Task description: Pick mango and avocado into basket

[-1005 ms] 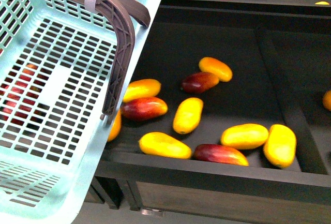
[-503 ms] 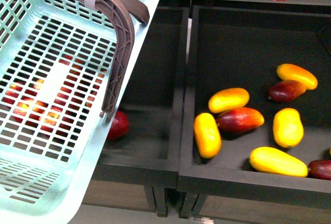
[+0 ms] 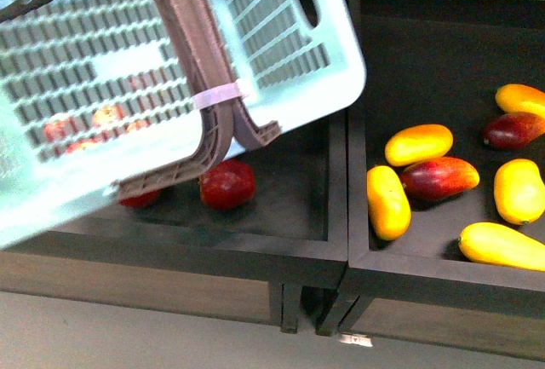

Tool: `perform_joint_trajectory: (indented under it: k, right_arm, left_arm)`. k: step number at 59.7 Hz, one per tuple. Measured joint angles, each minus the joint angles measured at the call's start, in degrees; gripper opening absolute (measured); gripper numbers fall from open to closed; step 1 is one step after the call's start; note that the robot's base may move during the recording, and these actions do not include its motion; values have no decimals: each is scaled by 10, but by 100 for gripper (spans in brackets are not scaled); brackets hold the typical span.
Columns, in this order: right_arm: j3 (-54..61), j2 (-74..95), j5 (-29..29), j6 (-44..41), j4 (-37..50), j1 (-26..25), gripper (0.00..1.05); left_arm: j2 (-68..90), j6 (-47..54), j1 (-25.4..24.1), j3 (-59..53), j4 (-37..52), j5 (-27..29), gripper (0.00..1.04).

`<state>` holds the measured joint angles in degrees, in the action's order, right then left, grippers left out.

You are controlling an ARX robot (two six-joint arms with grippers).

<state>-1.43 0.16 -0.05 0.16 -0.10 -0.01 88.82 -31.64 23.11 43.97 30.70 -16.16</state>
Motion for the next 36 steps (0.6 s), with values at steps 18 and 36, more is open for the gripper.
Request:
perform_joint_trajectory:
  k: [18, 36]
  right_arm:
    - [0, 0, 1, 0, 0, 0, 96]
    - [-23, 36, -5, 40, -62, -10, 96]
  left_arm:
    - [126, 166, 35, 168, -135, -217, 5]
    - [189, 195, 41, 240, -209, -227, 5]
